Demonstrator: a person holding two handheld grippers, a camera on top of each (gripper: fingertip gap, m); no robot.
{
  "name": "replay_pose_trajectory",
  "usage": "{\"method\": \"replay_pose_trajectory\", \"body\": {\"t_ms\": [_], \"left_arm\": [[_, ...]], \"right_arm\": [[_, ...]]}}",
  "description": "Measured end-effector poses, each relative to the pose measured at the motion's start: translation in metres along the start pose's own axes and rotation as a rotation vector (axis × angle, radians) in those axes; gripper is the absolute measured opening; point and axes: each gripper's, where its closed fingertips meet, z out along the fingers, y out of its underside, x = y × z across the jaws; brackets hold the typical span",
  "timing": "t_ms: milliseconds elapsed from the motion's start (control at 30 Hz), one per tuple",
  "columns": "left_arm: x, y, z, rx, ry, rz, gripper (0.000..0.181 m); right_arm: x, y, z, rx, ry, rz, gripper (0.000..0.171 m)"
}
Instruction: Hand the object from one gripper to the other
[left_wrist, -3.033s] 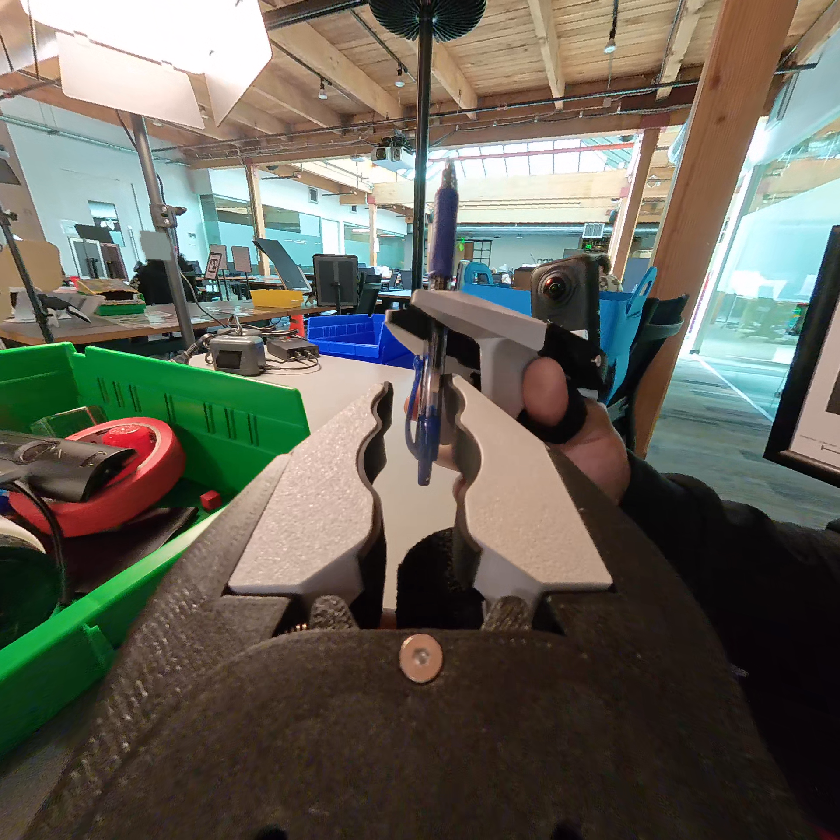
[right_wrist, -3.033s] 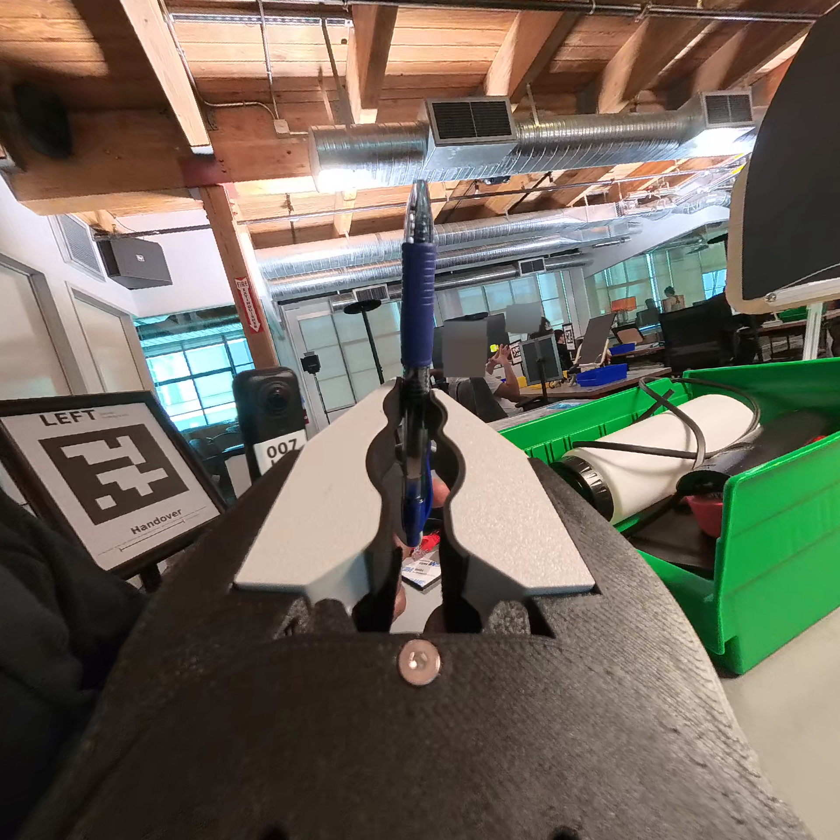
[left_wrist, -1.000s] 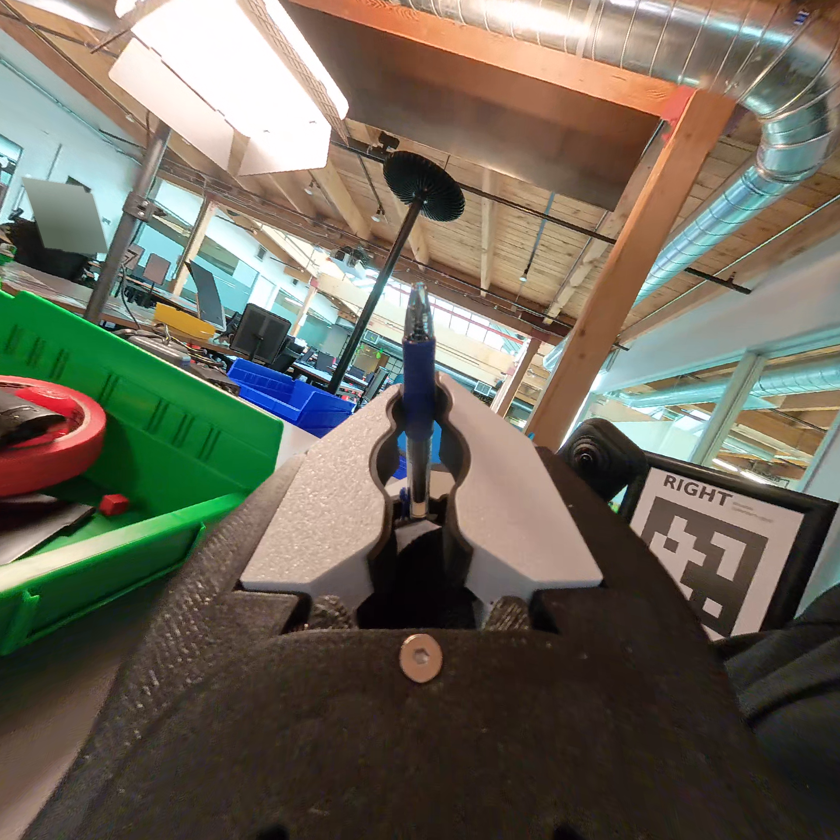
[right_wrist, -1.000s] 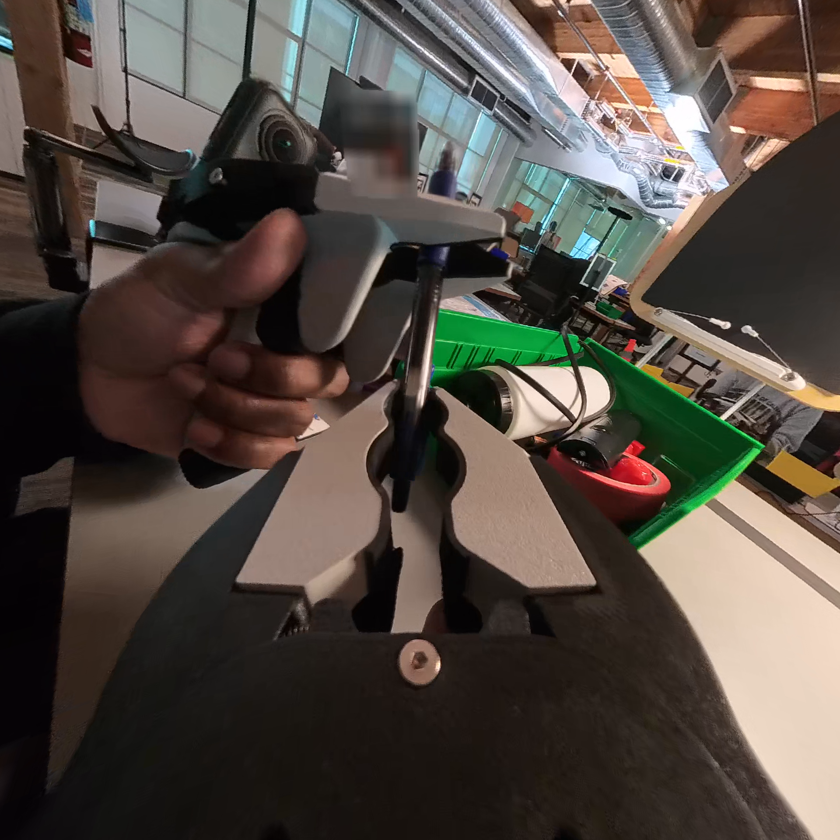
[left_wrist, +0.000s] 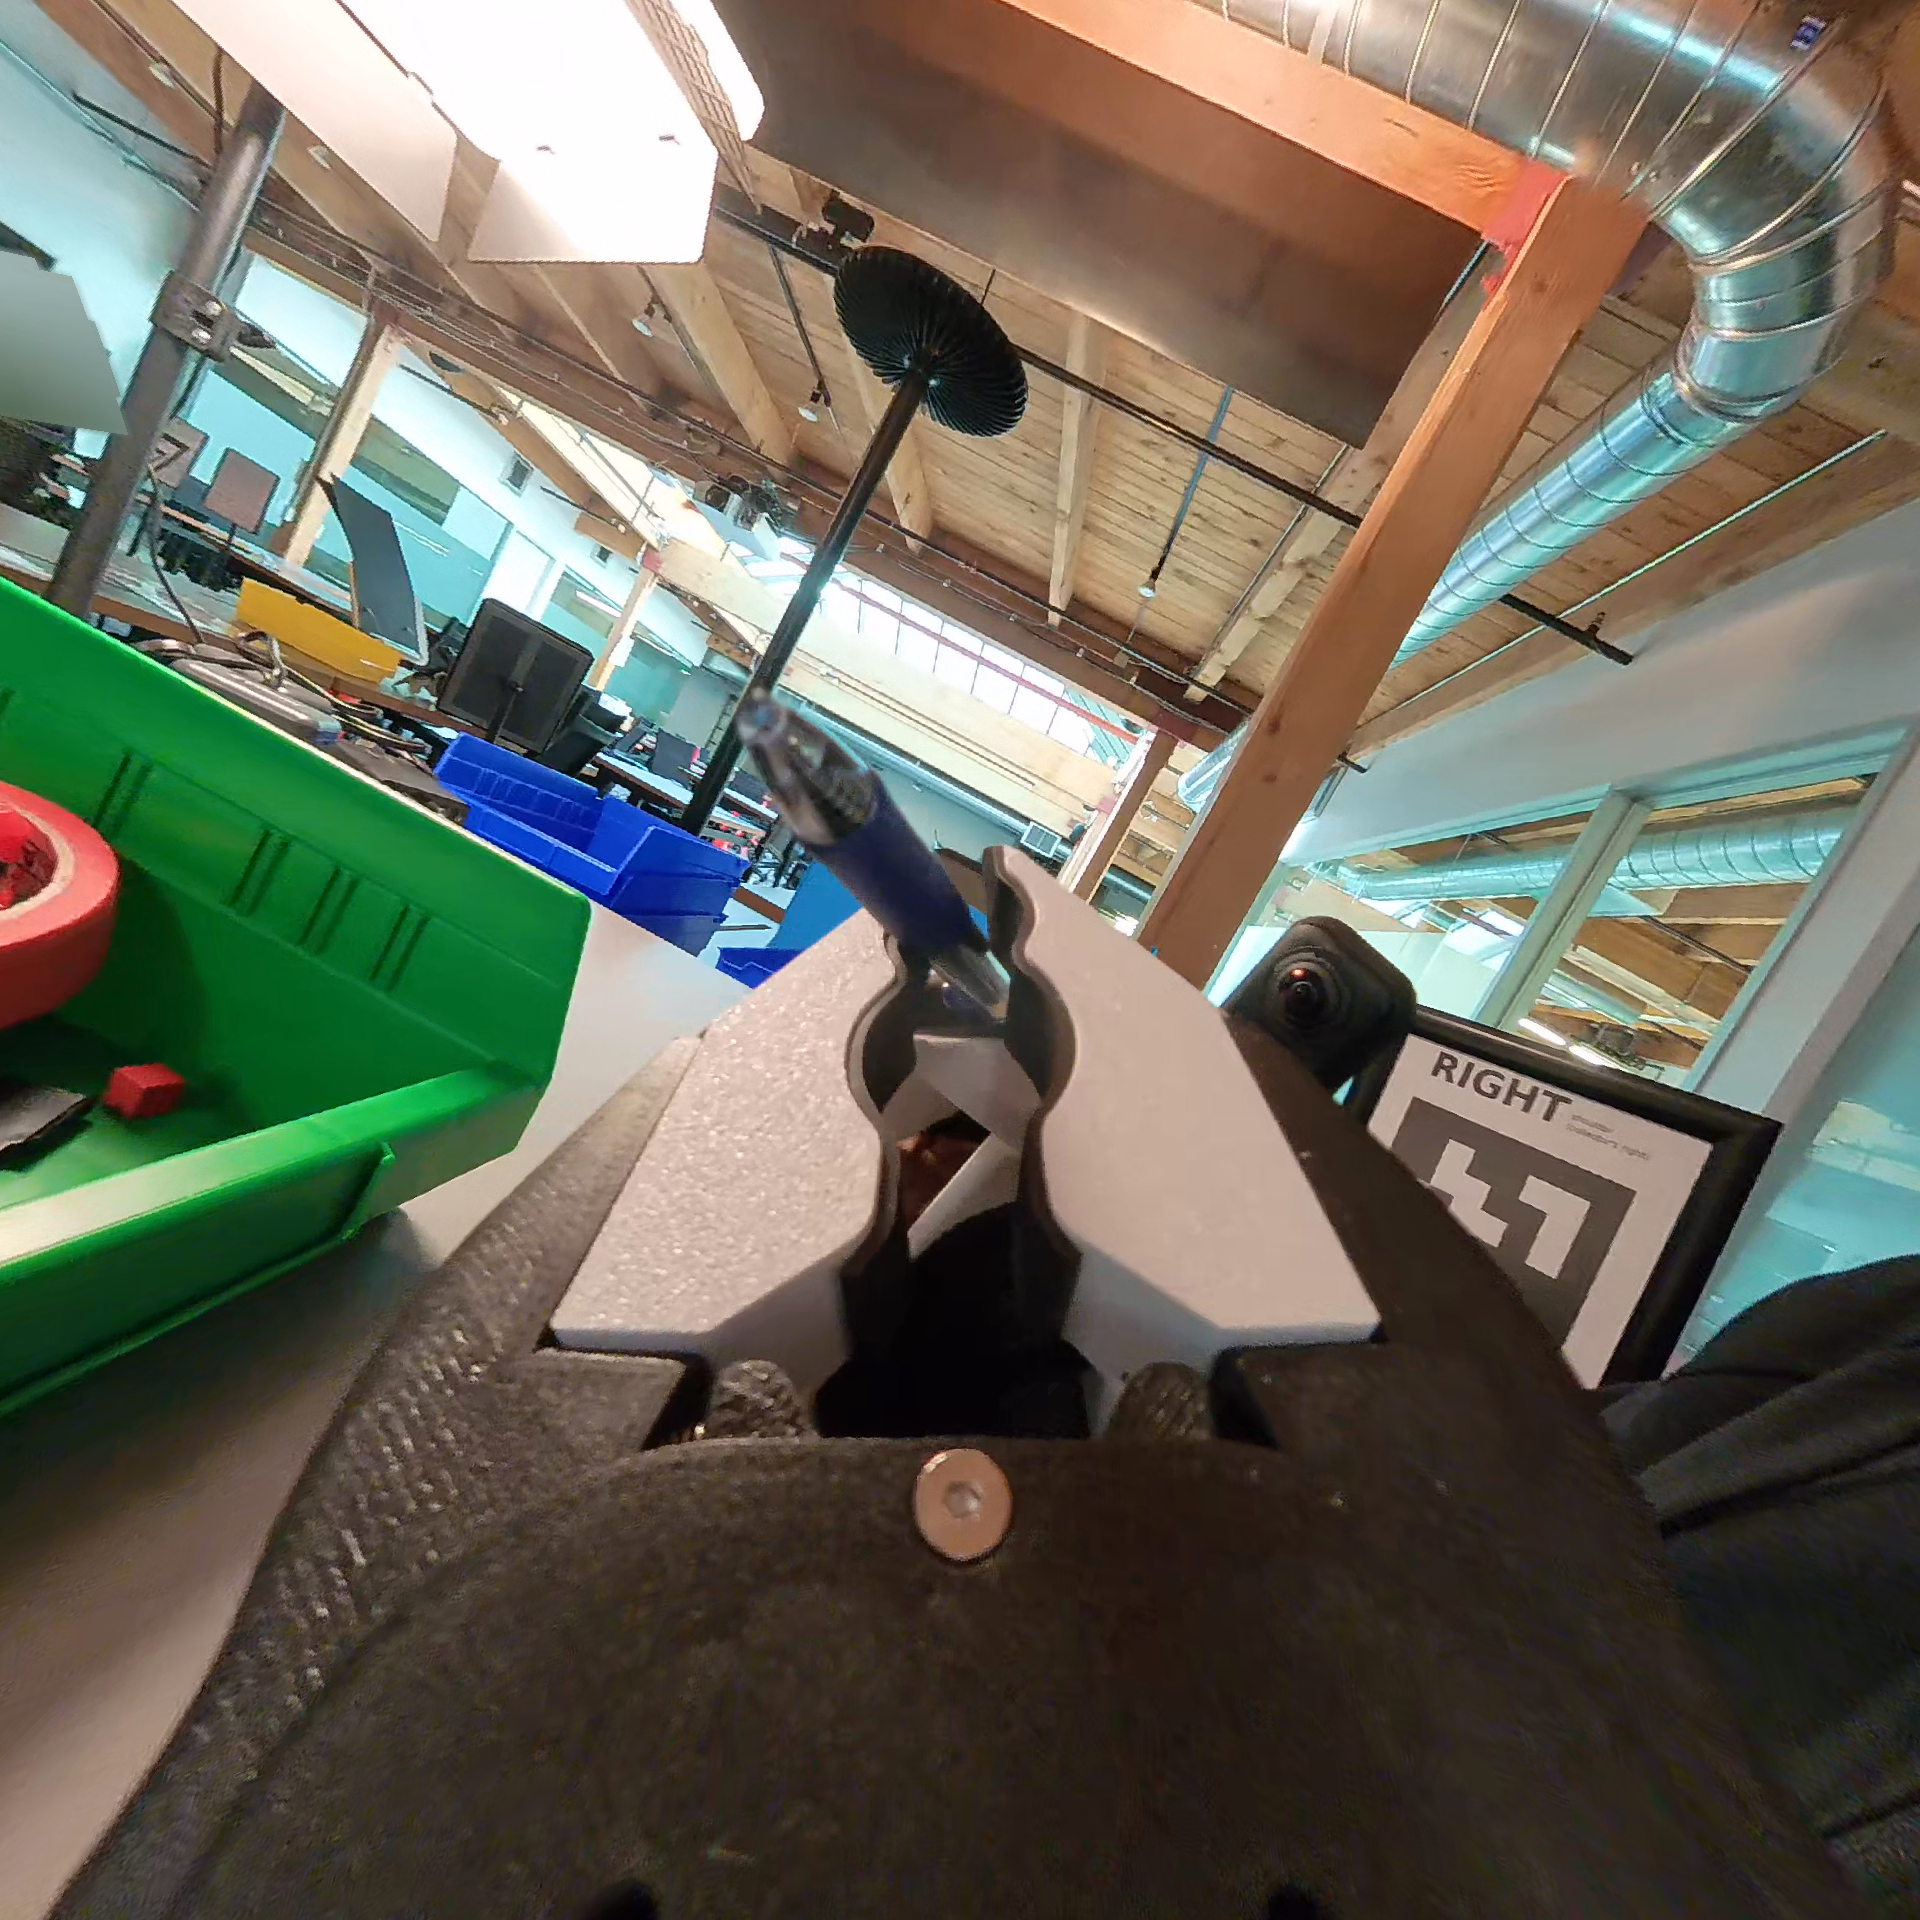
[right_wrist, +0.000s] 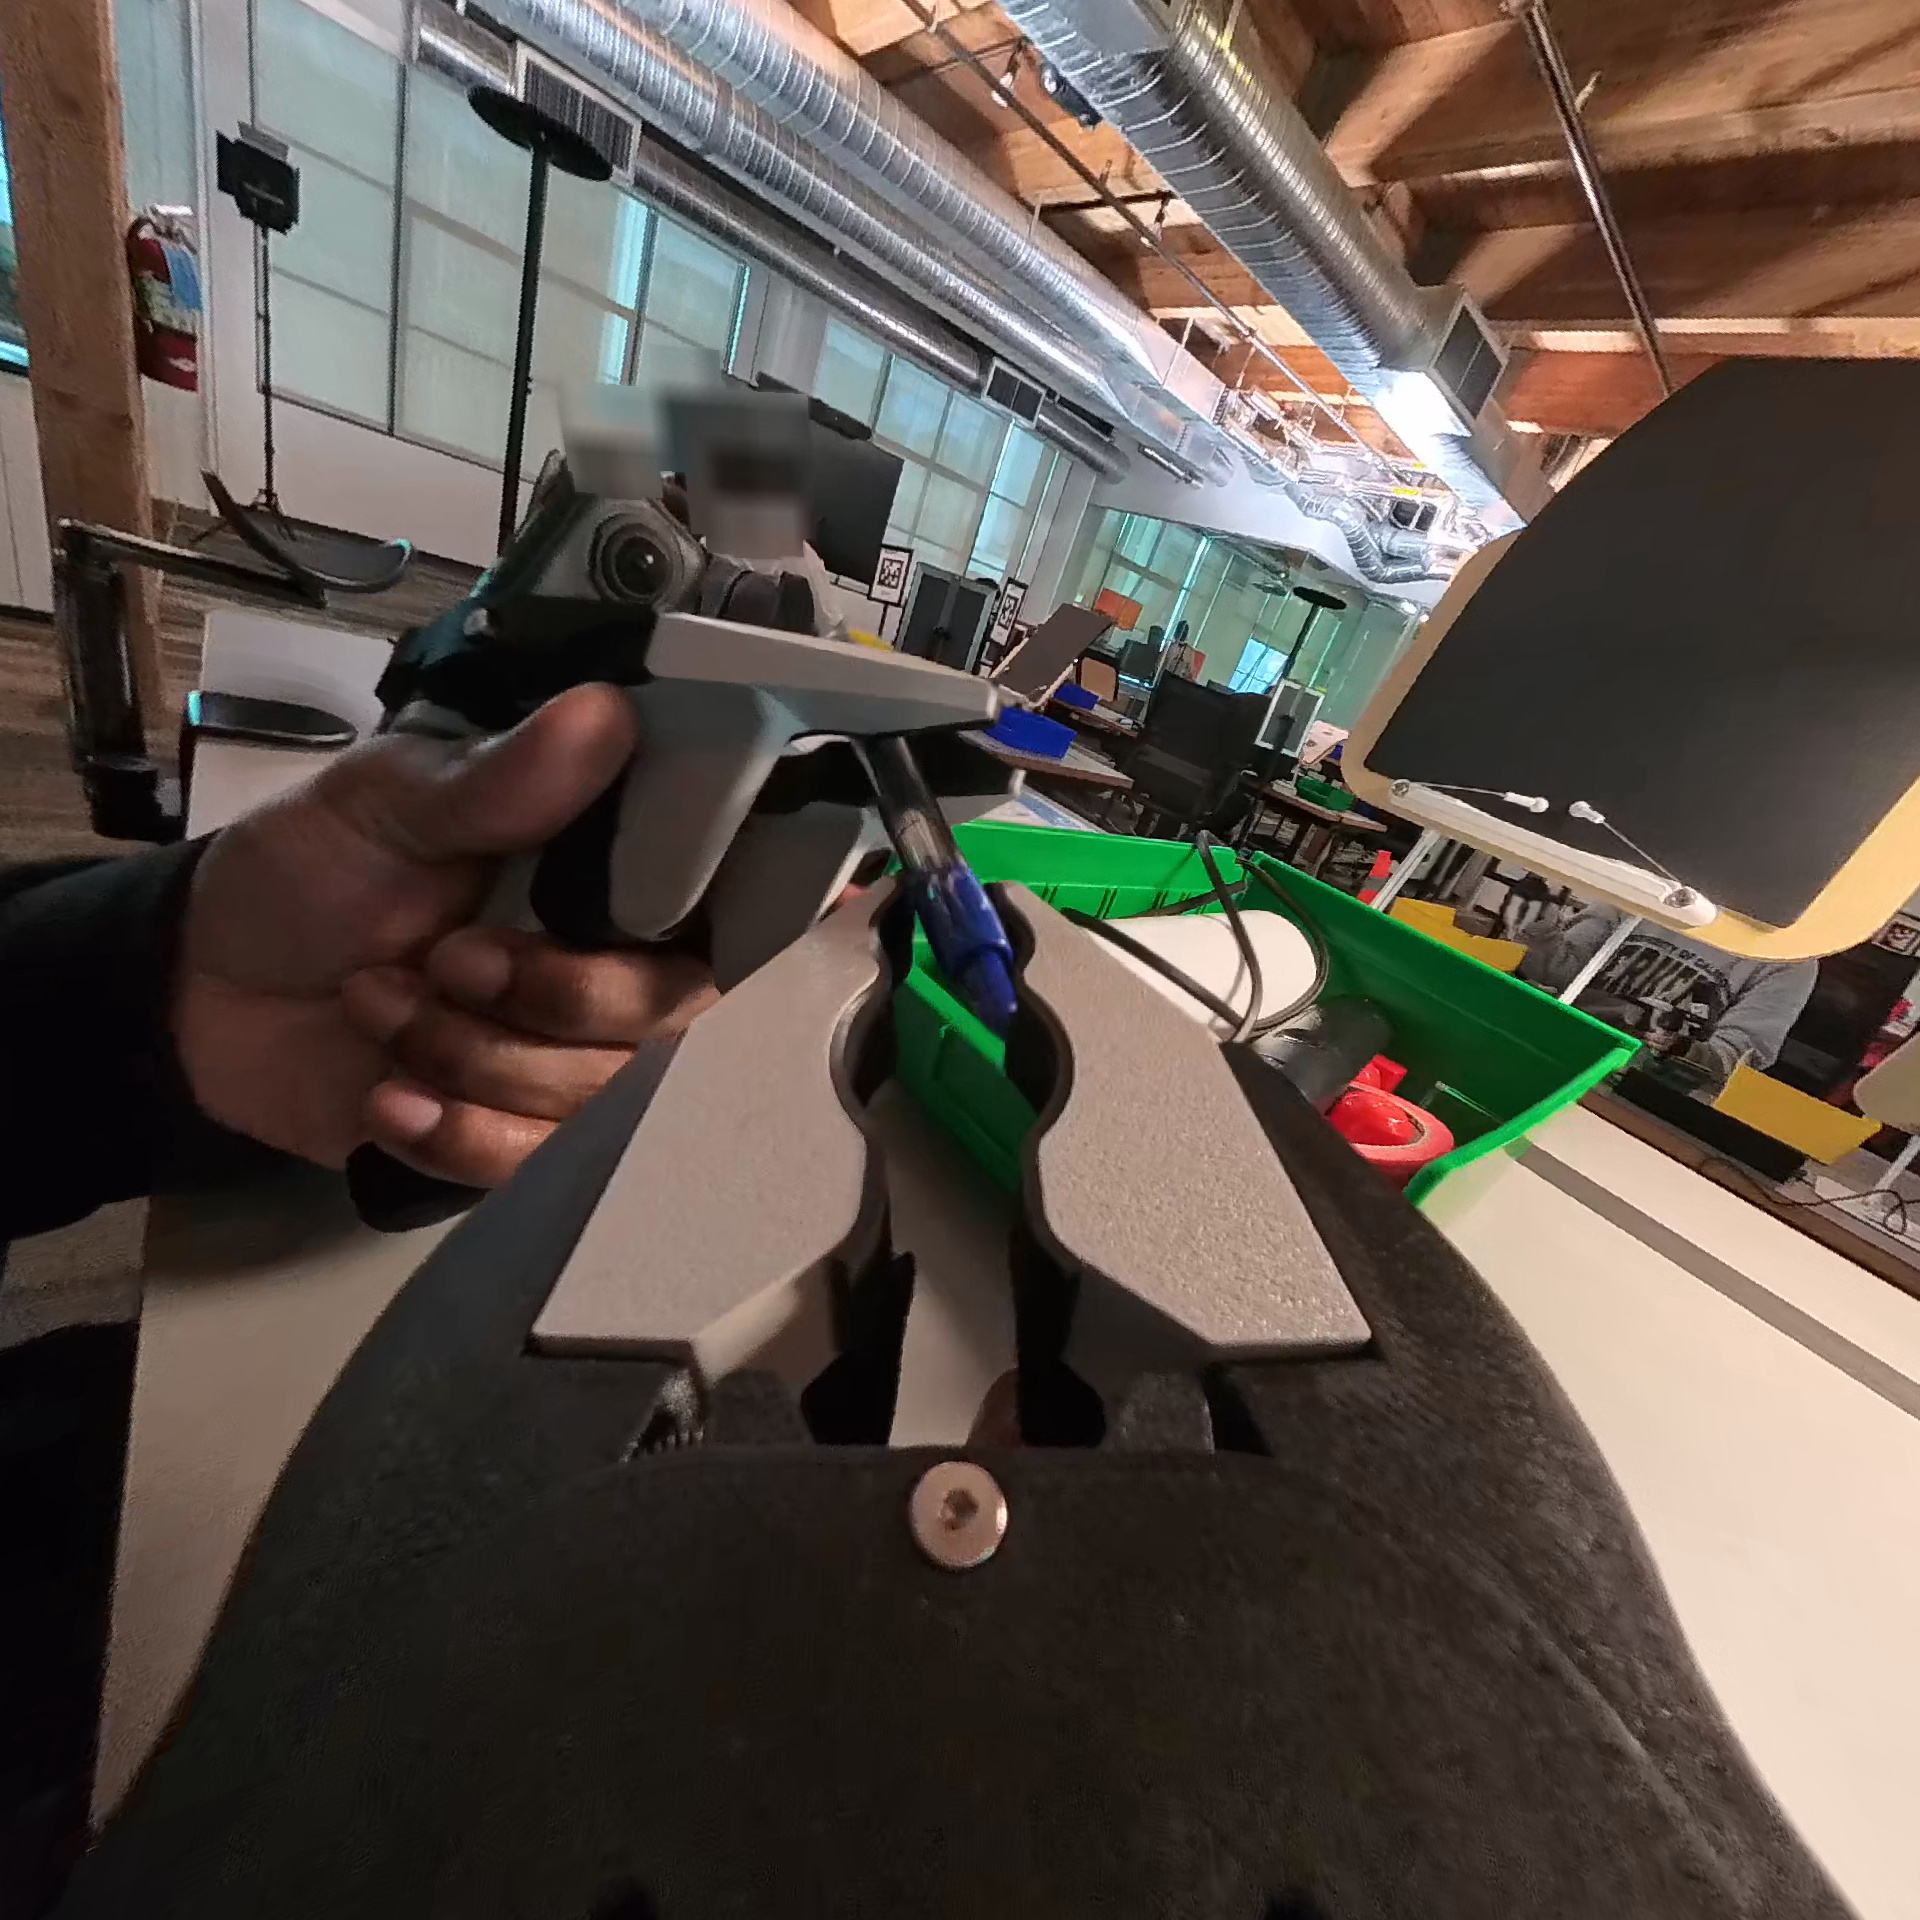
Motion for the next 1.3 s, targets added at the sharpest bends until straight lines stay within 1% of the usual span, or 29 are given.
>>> {"method": "replay_pose_trajectory", "body": {"t_ms": [167,267,367,433,500,533,633,667,700,733,767,833,900,967,1033,1100,1233,1300], "left_arm": [[0.01,0.003,0.001,-0.016,0.066,-0.022,0.01],[0.008,-0.004,-0.002,0.02,0.064,-0.029,0.01],[0.005,-0.019,-0.008,0.107,0.068,-0.071,0.01],[0.005,-0.02,-0.008,0.115,0.065,-0.075,0.01],[0.006,-0.012,-0.004,0.081,0.064,-0.068,0.01],[0.007,-0.009,-0.002,0.061,0.068,-0.068,0.01],[0.006,-0.004,0.0,0.037,0.069,-0.087,0.011],[0.004,-0.003,0.0,0.03,0.057,-0.093,0.013],[0.0,-0.003,0.0,0.03,0.029,-0.09,0.019],[-0.005,-0.006,-0.001,0.043,-0.005,-0.078,0.032],[-0.009,-0.011,-0.003,0.067,-0.041,-0.057,0.037],[-0.022,-0.024,-0.012,0.129,-0.156,0.019,0.043],[-0.031,-0.036,-0.021,0.18,-0.268,0.133,0.043],[-0.031,-0.042,-0.025,0.182,-0.345,0.26,0.044],[-0.029,-0.04,-0.024,0.154,-0.404,0.391,0.044],[-0.025,-0.031,-0.017,0.092,-0.417,0.497,0.043],[-0.019,0.012,0.003,-0.125,-0.319,0.539,0.043],[-0.019,0.029,0.008,-0.217,-0.301,0.565,0.041]], "right_arm": [[0.006,-0.008,-0.004,0.054,-0.005,0.075,0.017],[0.008,-0.013,-0.006,0.088,-0.008,0.118,0.018],[0.007,-0.017,-0.008,0.123,-0.079,0.274,0.025],[0.008,-0.021,-0.009,0.156,-0.114,0.35,0.029],[0.008,-0.025,-0.011,0.18,-0.128,0.389,0.028],[0.009,-0.025,-0.011,0.185,-0.128,0.398,0.023],[0.012,-0.026,-0.013,0.191,-0.131,0.429,0.021],[0.015,-0.027,-0.014,0.203,-0.12,0.44,0.02],[0.02,-0.029,-0.016,0.222,-0.101,0.449,0.018],[0.025,-0.03,-0.019,0.237,-0.081,0.459,0.017],[0.03,-0.03,-0.021,0.25,-0.065,0.474,0.017],[0.04,-0.031,-0.026,0.273,-0.035,0.508,0.016],[0.047,-0.031,-0.028,0.283,-0.003,0.518,0.015],[0.05,-0.03,-0.029,0.279,0.019,0.511,0.014],[0.05,-0.03,-0.03,0.281,0.023,0.512,0.011],[0.051,-0.03,-0.031,0.286,0.023,0.518,0.011],[0.05,-0.029,-0.03,0.281,0.008,0.533,0.011],[0.047,-0.029,-0.028,0.277,-0.011,0.54,0.011]]}}
